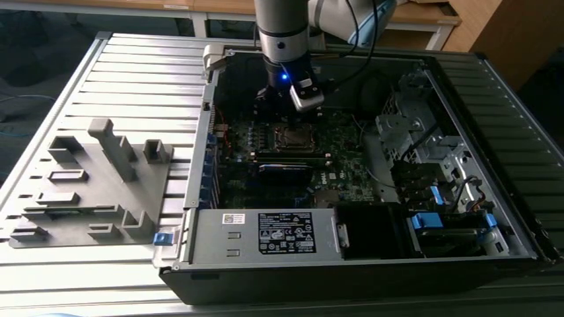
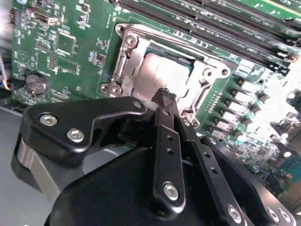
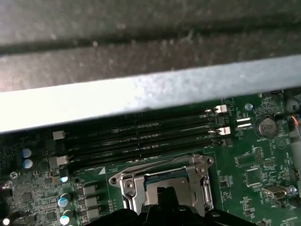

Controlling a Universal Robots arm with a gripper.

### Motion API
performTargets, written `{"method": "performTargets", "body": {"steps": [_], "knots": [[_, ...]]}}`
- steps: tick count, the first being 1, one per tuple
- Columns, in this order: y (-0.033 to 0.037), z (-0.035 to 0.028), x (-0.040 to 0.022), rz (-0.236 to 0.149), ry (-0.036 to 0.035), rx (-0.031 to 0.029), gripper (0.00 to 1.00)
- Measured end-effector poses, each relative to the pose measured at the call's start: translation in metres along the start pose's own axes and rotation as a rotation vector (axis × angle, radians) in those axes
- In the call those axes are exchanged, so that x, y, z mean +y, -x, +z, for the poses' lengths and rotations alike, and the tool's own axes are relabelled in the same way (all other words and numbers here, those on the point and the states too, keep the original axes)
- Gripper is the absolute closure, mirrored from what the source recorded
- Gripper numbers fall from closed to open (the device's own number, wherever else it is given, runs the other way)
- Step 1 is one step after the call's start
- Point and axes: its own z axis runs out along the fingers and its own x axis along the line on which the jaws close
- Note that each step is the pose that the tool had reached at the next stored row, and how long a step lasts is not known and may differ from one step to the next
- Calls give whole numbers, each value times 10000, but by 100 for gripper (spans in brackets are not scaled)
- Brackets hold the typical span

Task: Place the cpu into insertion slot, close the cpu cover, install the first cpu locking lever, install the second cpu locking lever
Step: 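Install the first cpu locking lever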

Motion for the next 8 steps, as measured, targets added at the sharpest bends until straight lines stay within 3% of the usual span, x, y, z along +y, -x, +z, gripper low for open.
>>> {"method": "performTargets", "body": {"steps": [4,5,8], "knots": [[50,15,9,-4,-121,691,89],[56,16,10,-5,-143,812,89],[56,15,10,-4,-149,837,89]]}}
